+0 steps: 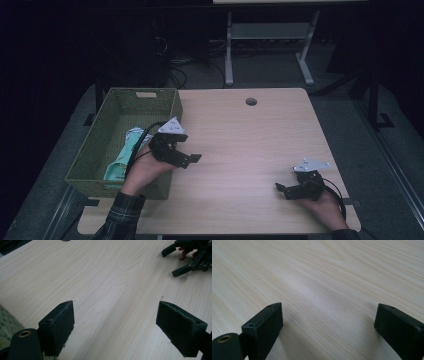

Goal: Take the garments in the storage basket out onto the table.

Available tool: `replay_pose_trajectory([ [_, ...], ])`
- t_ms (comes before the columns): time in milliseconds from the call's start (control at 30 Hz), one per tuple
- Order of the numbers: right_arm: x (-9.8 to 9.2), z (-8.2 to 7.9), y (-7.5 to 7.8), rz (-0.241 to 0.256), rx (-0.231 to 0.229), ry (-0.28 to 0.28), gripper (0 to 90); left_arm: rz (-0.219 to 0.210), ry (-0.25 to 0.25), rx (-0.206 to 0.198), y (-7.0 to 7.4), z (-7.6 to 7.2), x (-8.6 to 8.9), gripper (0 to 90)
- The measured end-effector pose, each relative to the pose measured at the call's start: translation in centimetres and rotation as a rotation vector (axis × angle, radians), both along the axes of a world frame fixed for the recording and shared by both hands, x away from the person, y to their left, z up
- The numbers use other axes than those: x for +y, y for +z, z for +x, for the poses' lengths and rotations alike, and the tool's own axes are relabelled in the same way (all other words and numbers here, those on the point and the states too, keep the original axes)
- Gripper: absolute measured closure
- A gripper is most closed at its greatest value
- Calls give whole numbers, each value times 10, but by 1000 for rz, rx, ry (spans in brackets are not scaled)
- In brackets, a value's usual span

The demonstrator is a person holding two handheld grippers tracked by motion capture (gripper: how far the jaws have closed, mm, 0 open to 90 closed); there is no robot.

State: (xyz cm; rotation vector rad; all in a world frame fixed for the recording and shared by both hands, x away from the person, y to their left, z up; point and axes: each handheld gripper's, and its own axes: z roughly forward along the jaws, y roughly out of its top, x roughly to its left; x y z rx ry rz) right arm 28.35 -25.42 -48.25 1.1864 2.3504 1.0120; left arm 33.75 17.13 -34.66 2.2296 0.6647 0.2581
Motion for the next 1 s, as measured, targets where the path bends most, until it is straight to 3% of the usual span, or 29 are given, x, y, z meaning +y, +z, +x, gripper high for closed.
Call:
replay_pose_trajectory([
  [700, 0, 0, 0, 1, 4, -1, 78, -27, 75, -15, 7, 2, 29, 172],
  [1000, 0, 0, 0, 2, 4, -1, 78, -7, 118, -18, 7, 4, 43, 172],
])
